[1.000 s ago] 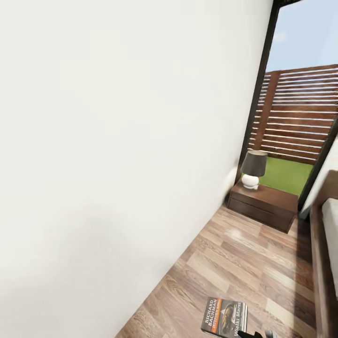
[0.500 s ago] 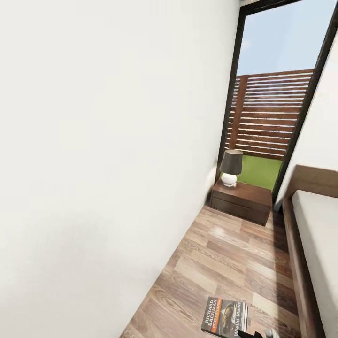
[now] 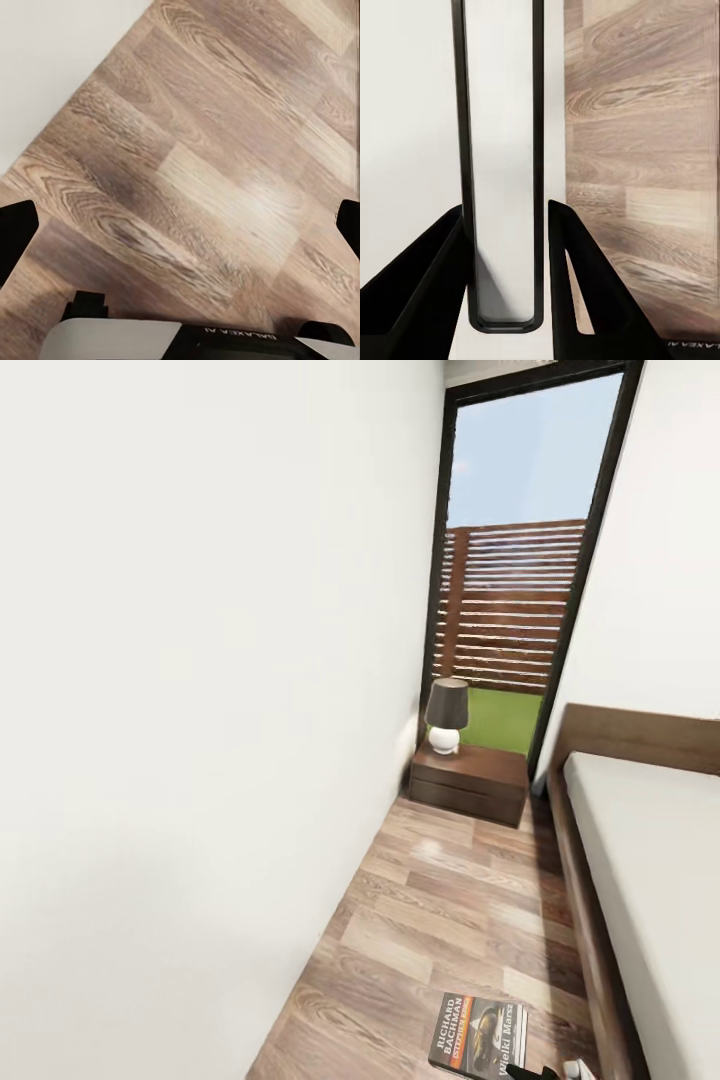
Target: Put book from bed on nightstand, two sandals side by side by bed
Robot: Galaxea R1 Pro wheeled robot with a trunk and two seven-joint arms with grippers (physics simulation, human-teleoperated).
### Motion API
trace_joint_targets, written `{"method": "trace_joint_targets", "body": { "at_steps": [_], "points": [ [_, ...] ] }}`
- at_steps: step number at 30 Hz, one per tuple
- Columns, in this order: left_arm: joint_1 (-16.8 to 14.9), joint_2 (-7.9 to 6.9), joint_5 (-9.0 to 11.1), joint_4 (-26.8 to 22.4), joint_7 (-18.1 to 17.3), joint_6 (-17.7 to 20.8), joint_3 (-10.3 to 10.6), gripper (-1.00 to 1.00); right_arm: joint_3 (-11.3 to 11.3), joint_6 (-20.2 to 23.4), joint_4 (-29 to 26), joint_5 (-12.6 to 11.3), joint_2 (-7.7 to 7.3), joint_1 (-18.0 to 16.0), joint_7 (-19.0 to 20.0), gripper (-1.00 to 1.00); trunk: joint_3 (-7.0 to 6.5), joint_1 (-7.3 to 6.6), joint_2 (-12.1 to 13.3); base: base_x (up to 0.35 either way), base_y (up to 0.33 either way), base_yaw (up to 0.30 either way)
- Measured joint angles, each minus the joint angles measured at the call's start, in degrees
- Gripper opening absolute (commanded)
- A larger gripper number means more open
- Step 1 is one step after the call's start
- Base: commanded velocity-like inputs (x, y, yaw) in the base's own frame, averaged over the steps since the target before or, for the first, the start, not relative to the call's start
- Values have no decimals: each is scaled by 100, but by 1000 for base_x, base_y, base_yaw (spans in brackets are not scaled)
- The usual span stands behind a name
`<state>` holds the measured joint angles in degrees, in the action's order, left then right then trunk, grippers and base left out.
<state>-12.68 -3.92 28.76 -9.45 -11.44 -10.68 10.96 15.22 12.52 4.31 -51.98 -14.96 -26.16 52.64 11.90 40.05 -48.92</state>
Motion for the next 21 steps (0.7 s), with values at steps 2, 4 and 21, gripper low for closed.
{"method": "trace_joint_targets", "body": {
  "at_steps": [2, 4, 21],
  "points": [
    [-1, 0, 0, 0, 0, 0, 0, 100, 1, 0, 0, 0, 0, 0, 0, -100, -7, 0, 0, 0, 0, -300],
    [-2, 0, 0, 0, 0, 0, 0, 100, 0, 0, 0, 0, 0, 0, 0, -100, -14, 0, 0, 0, 0, -300],
    [0, 0, 0, 0, 0, 3, 0, 100, 1, 0, 0, 0, 0, 0, 0, -100, -73, 0, 0, 0, 0, -300]
  ]
}}
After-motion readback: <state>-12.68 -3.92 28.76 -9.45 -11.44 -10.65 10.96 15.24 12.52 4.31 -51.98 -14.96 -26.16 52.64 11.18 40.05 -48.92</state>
